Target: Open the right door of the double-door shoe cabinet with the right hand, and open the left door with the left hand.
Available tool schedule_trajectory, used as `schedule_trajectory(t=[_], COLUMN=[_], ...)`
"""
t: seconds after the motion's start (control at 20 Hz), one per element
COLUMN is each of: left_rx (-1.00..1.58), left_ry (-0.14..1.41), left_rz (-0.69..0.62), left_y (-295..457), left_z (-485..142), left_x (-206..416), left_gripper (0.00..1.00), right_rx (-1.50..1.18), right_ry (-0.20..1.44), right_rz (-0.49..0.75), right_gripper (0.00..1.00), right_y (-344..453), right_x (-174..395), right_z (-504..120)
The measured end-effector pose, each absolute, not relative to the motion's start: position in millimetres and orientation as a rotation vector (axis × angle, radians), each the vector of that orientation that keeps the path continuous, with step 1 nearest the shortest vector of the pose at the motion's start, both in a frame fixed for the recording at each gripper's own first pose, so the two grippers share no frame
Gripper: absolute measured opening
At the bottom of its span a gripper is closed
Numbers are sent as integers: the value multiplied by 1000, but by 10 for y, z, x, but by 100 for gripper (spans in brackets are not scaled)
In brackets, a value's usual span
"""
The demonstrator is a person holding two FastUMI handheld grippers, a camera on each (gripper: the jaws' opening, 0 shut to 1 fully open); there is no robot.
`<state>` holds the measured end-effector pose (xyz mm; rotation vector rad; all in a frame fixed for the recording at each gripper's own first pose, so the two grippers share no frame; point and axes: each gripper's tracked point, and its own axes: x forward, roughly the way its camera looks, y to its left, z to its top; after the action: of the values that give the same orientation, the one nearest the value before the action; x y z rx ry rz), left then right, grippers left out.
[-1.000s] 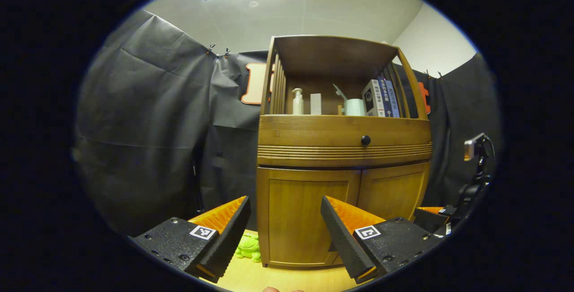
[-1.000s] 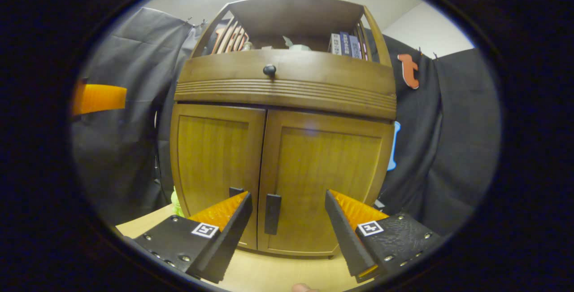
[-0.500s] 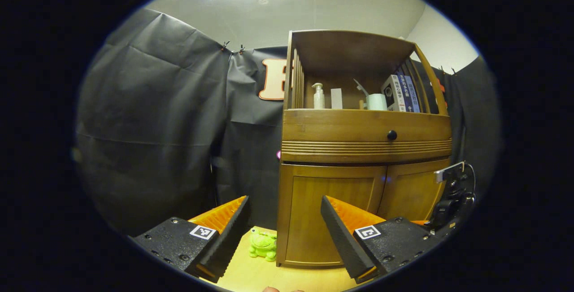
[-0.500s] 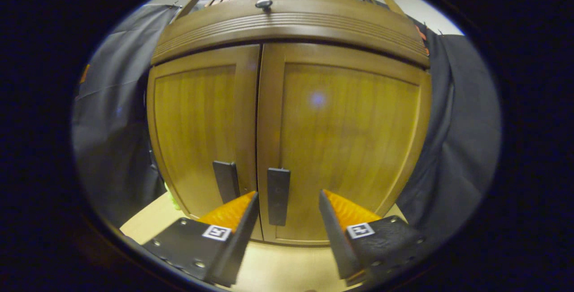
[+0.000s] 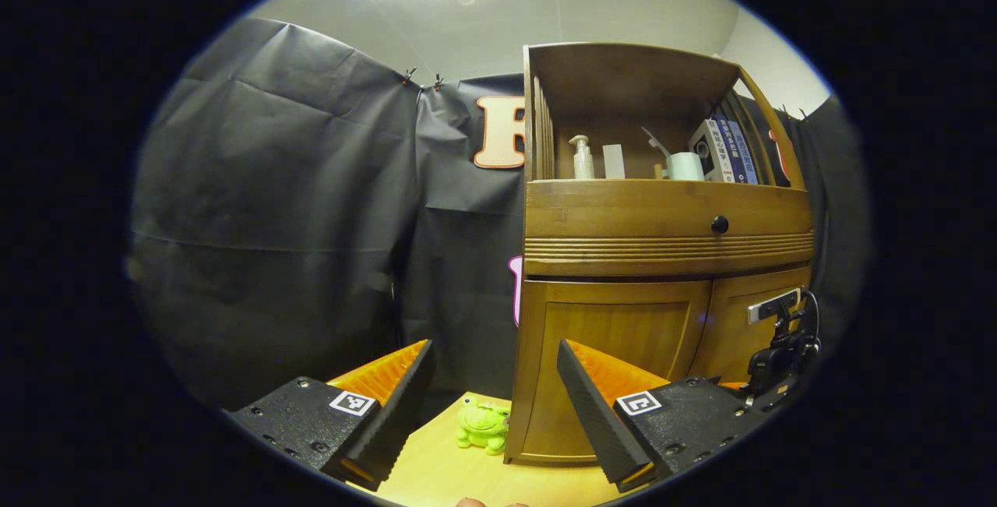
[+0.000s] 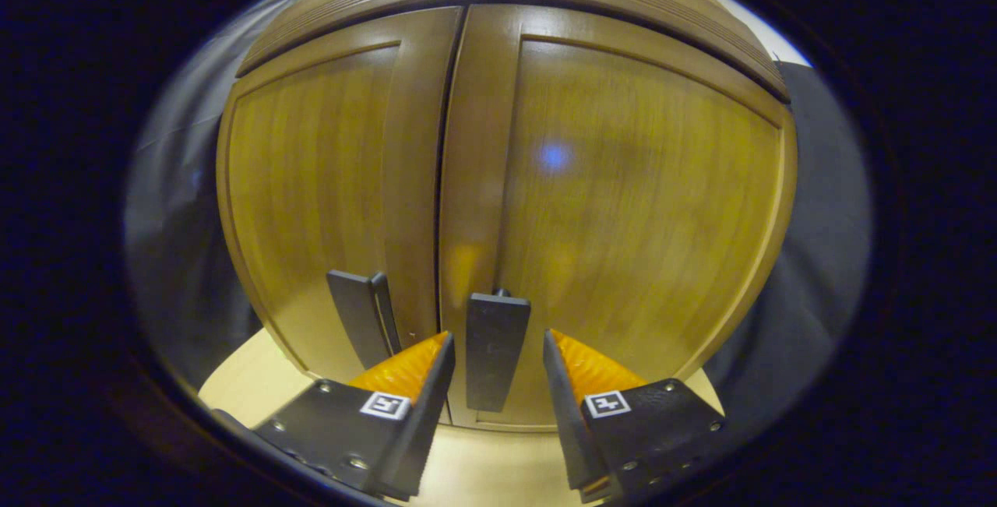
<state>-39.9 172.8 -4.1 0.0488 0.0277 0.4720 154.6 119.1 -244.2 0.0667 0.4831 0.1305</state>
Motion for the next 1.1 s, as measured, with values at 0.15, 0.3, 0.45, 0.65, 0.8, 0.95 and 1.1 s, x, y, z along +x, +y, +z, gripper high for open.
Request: schedule_trajectory(t=[0.15, 0.3, 0.45, 0.65, 0.8, 0.95, 1.1], left_rx=[41, 48, 55, 43, 29, 13, 9], left_ry=[36, 44, 43, 40, 44, 53, 61], left_rz=[474, 473, 473, 457, 427, 381, 331], left_y=[1736, 1731, 1720, 1659, 1561, 1409, 1248], left_z=[-94, -109, -109, -122, -154, -214, -256], left_x=[-408, -429, -454, -468, -451, -420, -390], left_gripper=[94, 94, 94, 96, 97, 94, 94], right_rx=[64, 117, 127, 132, 142, 141, 140], right_ry=[489, 474, 486, 484, 483, 486, 488], right_rz=[123, 76, 77, 75, 71, 76, 64], right_gripper=[41, 32, 27, 27, 27, 27, 26], right_y=[1167, 1185, 1172, 1169, 1170, 1179, 1173], right_x=[1416, 1537, 1460, 1468, 1479, 1479, 1482], right_z=[-2357, -2446, -2410, -2403, -2408, -2423, -2417])
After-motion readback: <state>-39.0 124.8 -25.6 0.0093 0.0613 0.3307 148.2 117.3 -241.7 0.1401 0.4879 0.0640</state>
